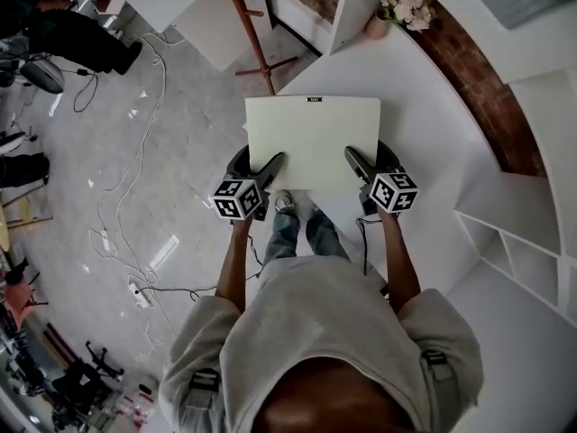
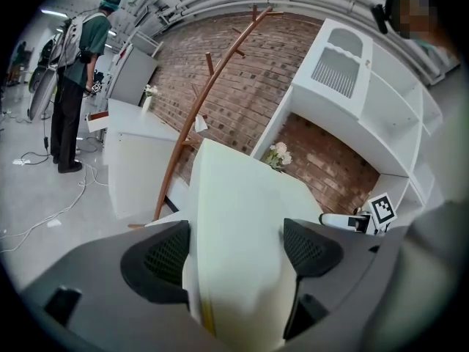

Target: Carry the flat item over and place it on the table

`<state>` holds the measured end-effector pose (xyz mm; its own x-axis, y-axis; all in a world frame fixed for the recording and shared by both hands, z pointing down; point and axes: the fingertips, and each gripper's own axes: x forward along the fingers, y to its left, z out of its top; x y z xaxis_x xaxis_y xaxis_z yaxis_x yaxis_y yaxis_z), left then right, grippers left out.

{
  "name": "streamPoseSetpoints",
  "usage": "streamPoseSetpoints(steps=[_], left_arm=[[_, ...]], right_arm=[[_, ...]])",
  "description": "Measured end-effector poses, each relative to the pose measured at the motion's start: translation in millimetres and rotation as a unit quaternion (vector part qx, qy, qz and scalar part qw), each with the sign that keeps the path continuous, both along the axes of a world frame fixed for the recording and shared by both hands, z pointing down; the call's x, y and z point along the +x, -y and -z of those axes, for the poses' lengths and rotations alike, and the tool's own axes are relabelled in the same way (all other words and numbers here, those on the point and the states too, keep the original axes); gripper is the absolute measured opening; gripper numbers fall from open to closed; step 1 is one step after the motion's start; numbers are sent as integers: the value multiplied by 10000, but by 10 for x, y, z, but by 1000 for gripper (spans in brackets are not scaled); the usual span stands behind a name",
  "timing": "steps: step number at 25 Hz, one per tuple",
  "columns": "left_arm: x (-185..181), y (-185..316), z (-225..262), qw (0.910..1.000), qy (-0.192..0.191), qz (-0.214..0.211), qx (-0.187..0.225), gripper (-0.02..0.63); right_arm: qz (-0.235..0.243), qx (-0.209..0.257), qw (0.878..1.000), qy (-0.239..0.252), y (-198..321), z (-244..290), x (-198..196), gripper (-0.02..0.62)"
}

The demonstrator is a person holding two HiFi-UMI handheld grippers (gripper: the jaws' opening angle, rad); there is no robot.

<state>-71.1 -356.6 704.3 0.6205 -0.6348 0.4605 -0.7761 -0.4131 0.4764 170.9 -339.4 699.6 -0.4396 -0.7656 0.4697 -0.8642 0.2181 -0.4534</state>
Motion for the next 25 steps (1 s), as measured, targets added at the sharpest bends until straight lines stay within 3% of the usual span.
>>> streamPoseSetpoints(steps=[25], left_arm=[[156,457,-622,9982,172,-76,-570,413]], right_arm=[[-214,-730,9968,227,392,-741,162,396]])
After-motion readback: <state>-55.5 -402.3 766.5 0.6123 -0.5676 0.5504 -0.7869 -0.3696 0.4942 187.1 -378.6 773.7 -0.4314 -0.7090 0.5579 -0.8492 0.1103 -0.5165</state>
